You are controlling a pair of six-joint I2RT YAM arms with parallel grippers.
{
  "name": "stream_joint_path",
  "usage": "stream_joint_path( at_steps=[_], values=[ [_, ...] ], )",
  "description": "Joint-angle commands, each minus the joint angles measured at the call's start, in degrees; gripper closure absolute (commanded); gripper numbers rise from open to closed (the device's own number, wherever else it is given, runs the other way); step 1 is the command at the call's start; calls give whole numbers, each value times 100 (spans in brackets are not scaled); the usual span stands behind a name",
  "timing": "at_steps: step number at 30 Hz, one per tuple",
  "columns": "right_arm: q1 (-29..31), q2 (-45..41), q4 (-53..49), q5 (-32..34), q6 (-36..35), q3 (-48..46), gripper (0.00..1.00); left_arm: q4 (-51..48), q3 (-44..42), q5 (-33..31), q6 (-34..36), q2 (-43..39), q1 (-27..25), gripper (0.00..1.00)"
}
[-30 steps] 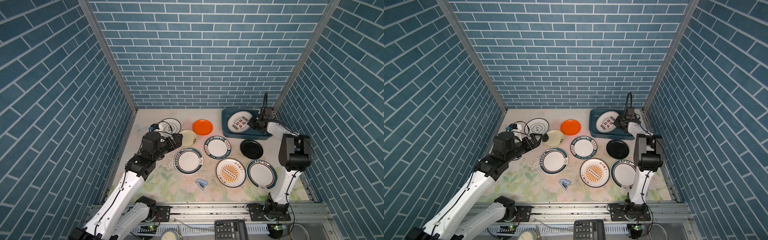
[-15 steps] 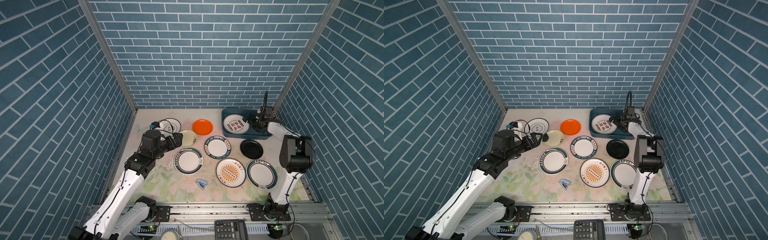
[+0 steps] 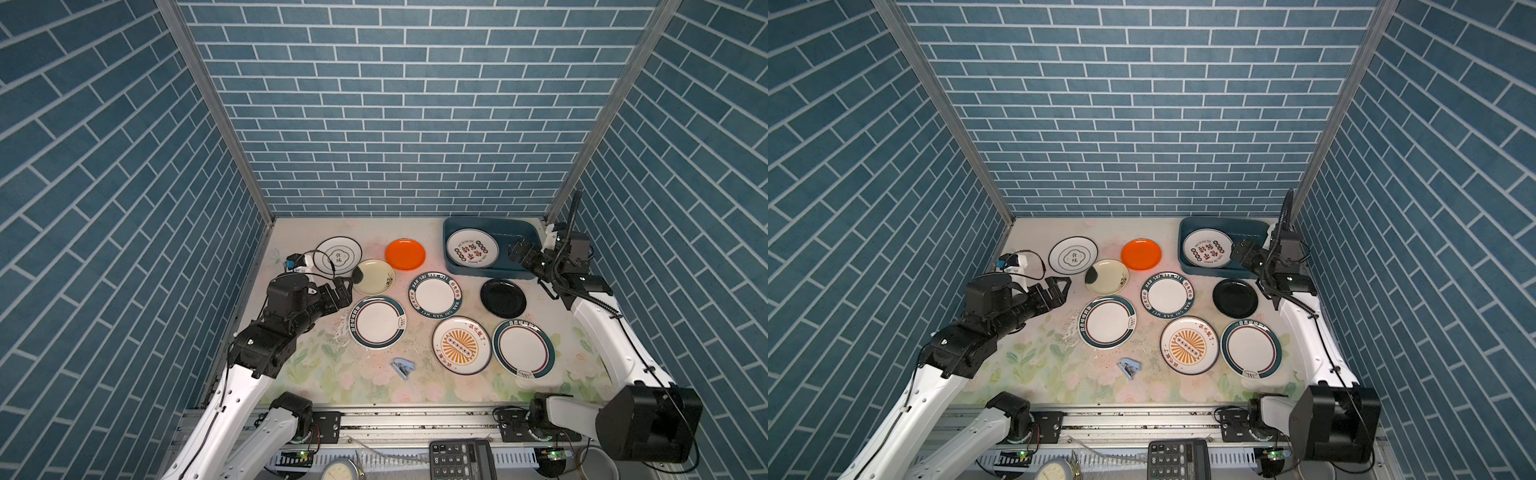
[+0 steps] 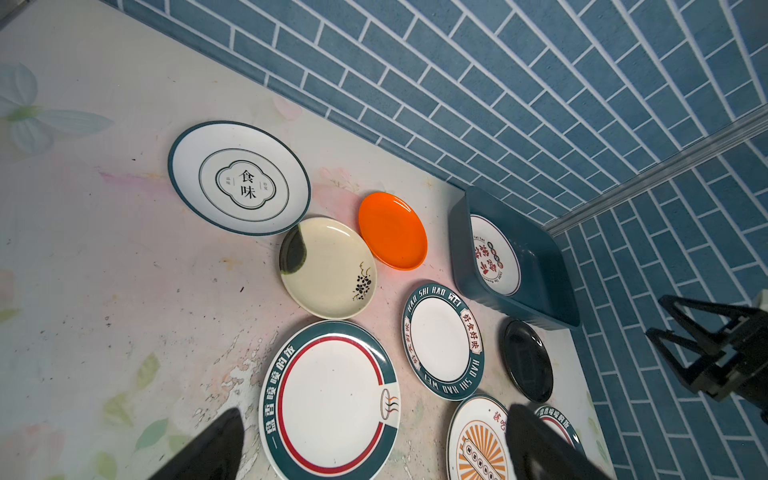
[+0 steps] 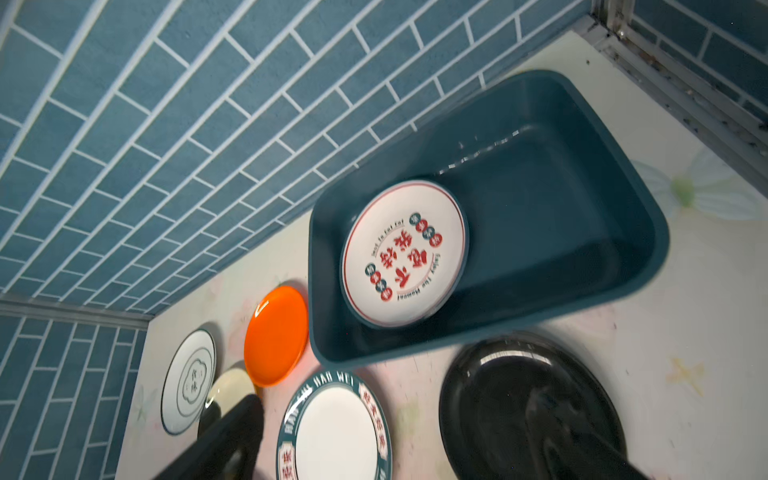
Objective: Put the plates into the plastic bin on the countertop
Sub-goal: 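Withdraw the right gripper from the bin toward the robot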
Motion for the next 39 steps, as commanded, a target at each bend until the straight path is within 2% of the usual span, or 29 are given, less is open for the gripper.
stream_joint_path(
  at_steps=[1, 7, 11, 16, 23, 30, 39],
  values=[
    [15, -878, -854, -53, -243, -392, 1, -342, -144, -27, 19, -191, 11, 0],
    [22, -2468, -1647, -419, -109, -1249, 2, -666, -558, 131, -150, -272, 22, 0],
    [15, -3063, -1937, -711, -133, -1552, 2, -666, -935, 252, -316, -304, 19, 1],
    [16, -3096, -2248, -1070, -278, -1566, 2, -475, -1451, 294, -478, -400, 19, 0],
    [15, -2962, -2251, -1528, -100, -1634, 1, -180, -1916, 331, -506, -353, 19, 0],
    [15, -3200, -2385, -1393, 56, -1768, 1, 11, -2134, 538, -537, -379, 26, 0],
    [17, -3855, -2564, -1452, 431, -2303, 2, 24, -2494, 355, -536, -554, 28, 0]
  ],
)
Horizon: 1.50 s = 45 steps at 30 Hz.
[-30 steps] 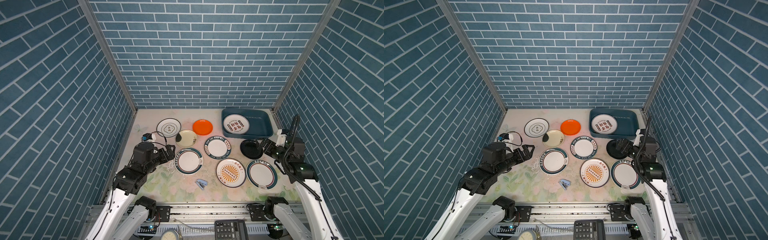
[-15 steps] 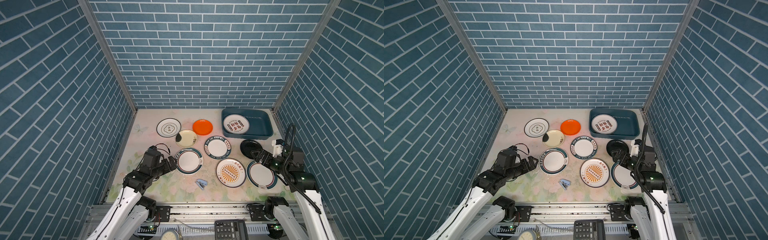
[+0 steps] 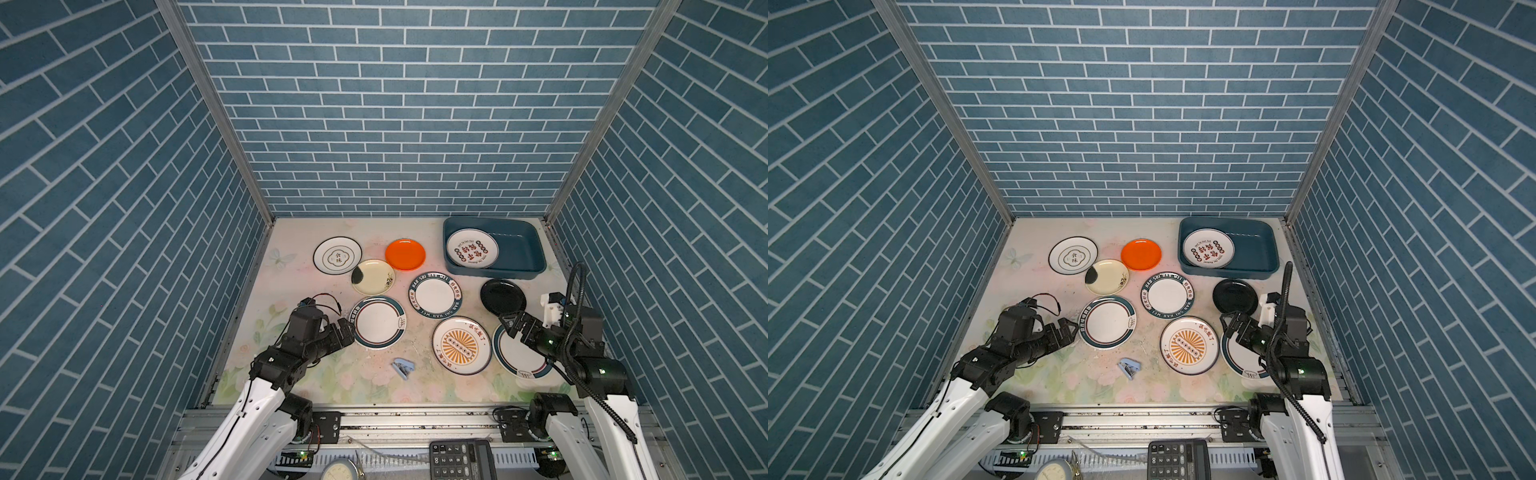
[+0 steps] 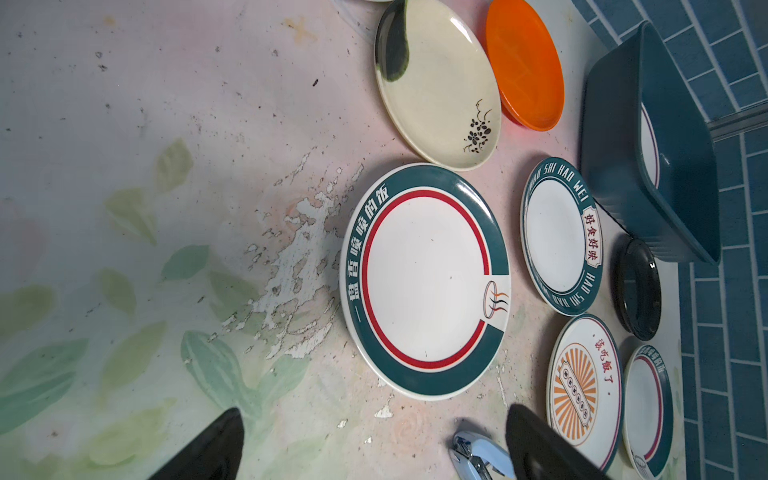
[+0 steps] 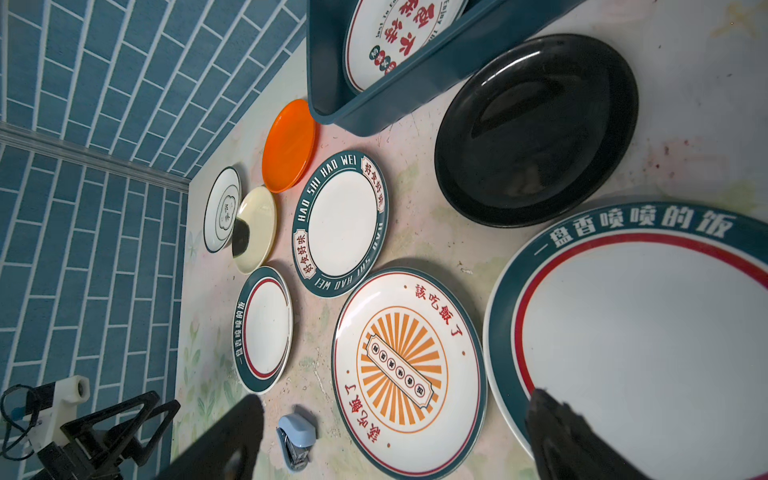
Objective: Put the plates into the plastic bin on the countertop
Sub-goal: 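Withdraw the right gripper from the bin toward the robot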
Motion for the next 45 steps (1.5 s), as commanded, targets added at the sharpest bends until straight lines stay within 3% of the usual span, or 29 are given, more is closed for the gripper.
stream_joint_path(
  at_steps=[1, 11, 23, 26, 37, 45],
  values=[
    [16, -208, -153, -213, 261, -107, 2, 71, -112, -80, 19, -18, 28, 0],
    [18, -552, -134, -359, 661, -463, 2, 648, -533, 78, -142, 279, 28, 0],
    [20, -18, 264, -662, 716, -322, 3, 1443, -1087, 34, -323, 417, 54, 0],
    [15, 31, 452, -689, 747, -397, 3, 1532, -1137, 23, -474, 486, 63, 9],
    [15, 476, 1141, -598, 969, -403, 4, 2135, -1327, 163, -611, 903, 72, 14],
    [16, 602, 1246, -573, 1097, -427, 5, 2614, -1219, 278, -552, 1633, 81, 21]
  ],
)
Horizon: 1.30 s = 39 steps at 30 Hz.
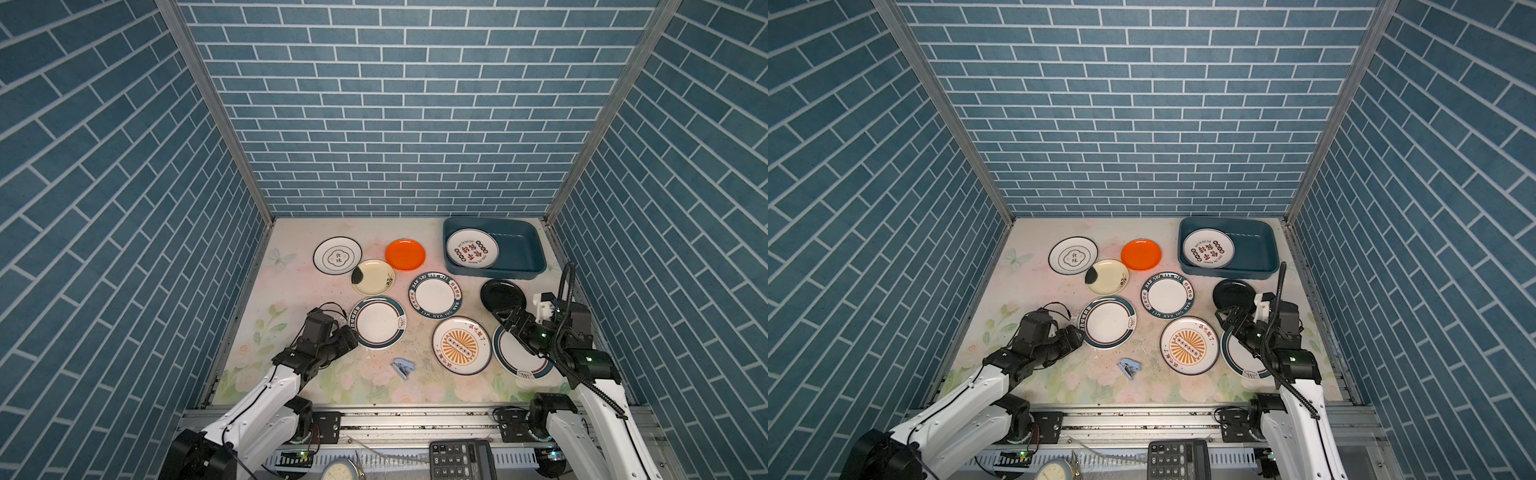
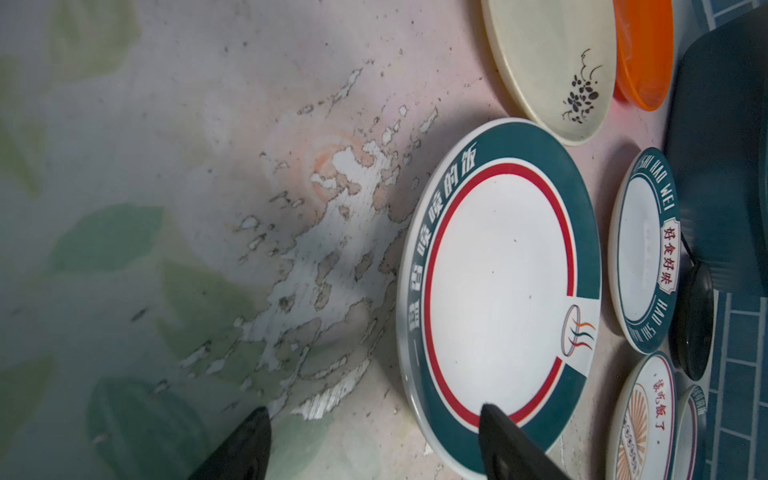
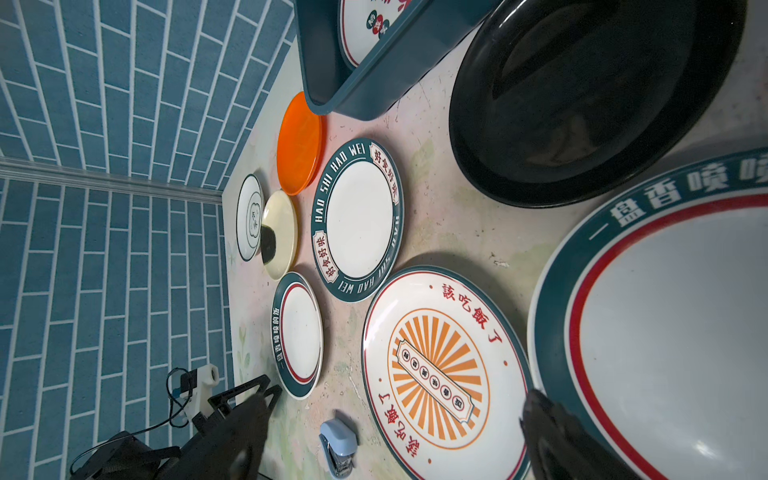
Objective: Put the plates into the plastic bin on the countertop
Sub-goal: 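Withdraw the right gripper from the bin toward the robot, then grasp the white plate with red ring by its rim with the left gripper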
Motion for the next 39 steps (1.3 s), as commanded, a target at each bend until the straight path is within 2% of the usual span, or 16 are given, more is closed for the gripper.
stream_joint_path(
  at_steps=[1, 8, 16, 19, 22, 29, 31, 34, 39],
  values=[
    [15, -11, 186, 9, 188, 3, 5, 227, 50, 90, 52, 327, 50, 23],
    [15, 118, 264, 52, 242, 10, 6, 775, 202, 290, 17, 1289, 50, 32],
    [15, 182, 312, 204, 295, 10, 7, 1109, 238, 52, -35, 1834, 68, 51],
    [13, 199, 300, 307, 295, 10, 7, 1115, 283, 19, 20, 2015, 76, 75],
    [16, 224, 258, 454, 302, -7, 8, 1011, 299, -133, -8, 2096, 76, 77],
    [16, 123, 338, 438, 435, -147, 9, 932, 258, -245, -18, 2013, 85, 91],
    [16, 73, 307, 444, 443, -148, 9, 812, 274, -182, -69, 1880, 95, 100],
    [15, 11, 309, 408, 498, -150, 9, 753, 301, 249, -119, 1525, 194, 100],
    [17, -169, 325, 179, 635, -124, 9, -18, 573, 219, -125, 555, 242, 100]
  ],
)
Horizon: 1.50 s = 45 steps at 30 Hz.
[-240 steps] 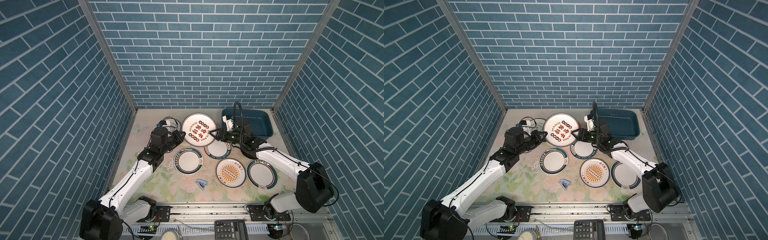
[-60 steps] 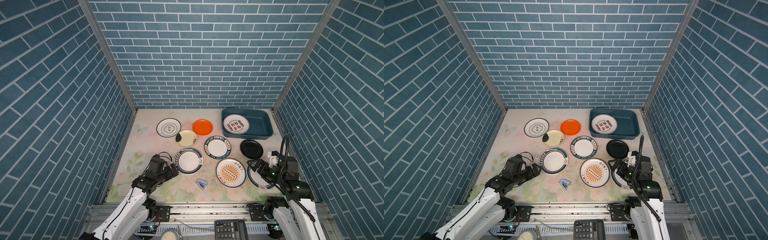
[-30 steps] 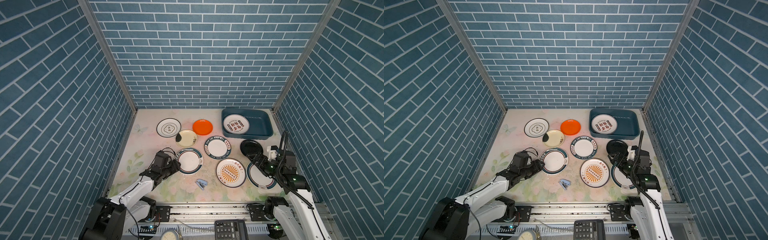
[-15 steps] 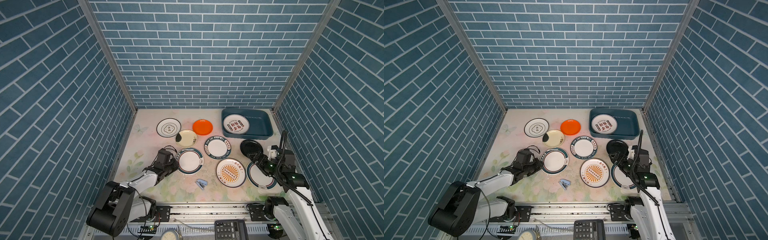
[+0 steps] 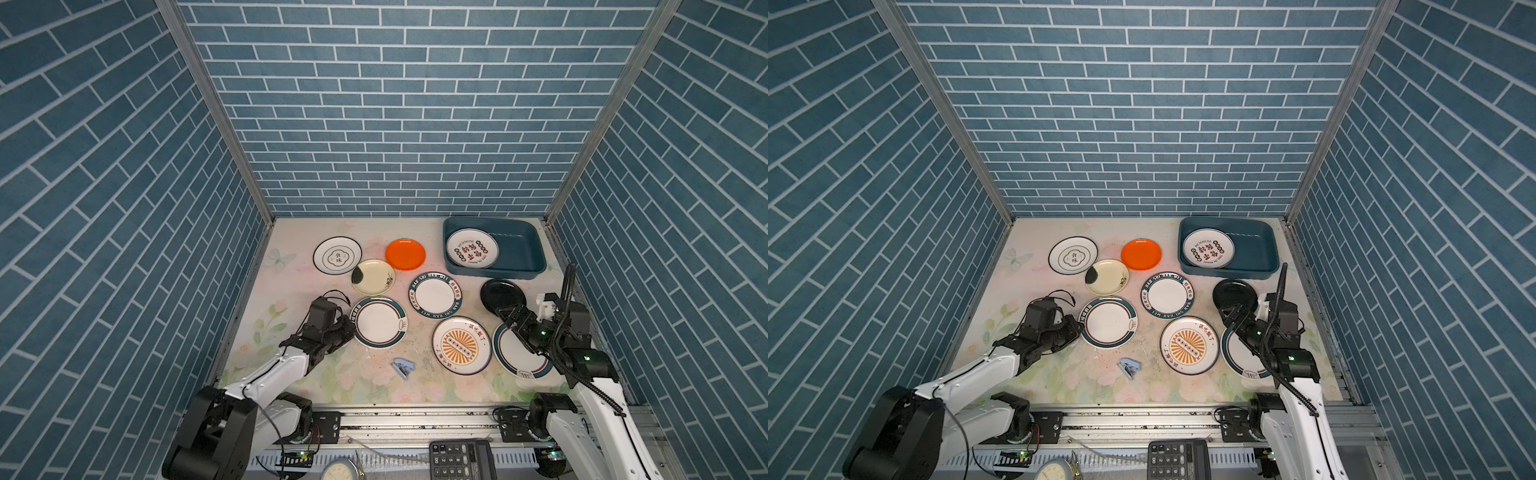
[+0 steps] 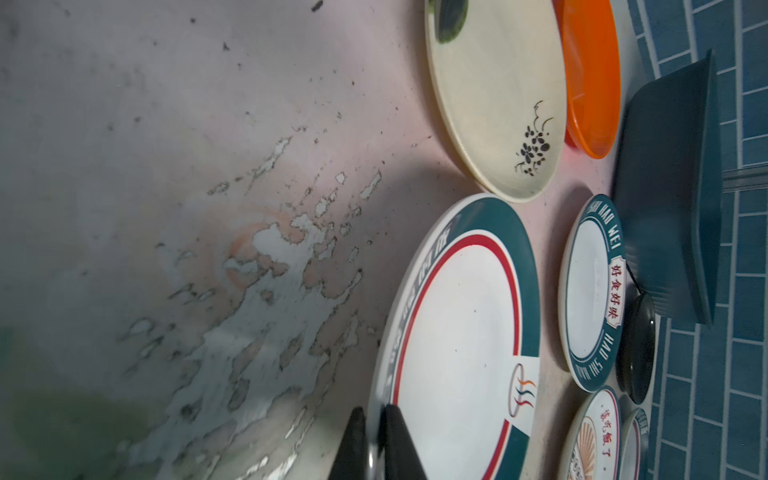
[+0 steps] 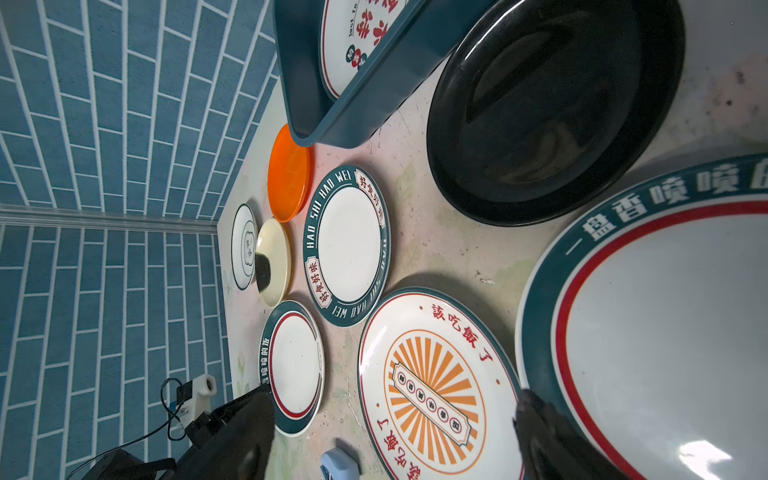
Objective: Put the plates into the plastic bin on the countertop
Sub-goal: 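Grasp the white plate with red ring by its rim with the left gripper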
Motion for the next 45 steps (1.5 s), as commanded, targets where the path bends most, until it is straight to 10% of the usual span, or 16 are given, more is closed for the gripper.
stream_joint_path(
  at_steps=[1, 23, 45],
  values=[
    [20, -201, 37, -147, 252, -10, 9, -1033, 244, -102, 121, -533, 88, 100],
    [170, 2, 1040, -764, 831, -277, 12, -1429, 1139, 461, -246, -1564, 282, 100],
    [2184, 1432, 3266, 125, 1602, -291, 13, -426, 1750, 465, -847, -922, -760, 100]
  ],
)
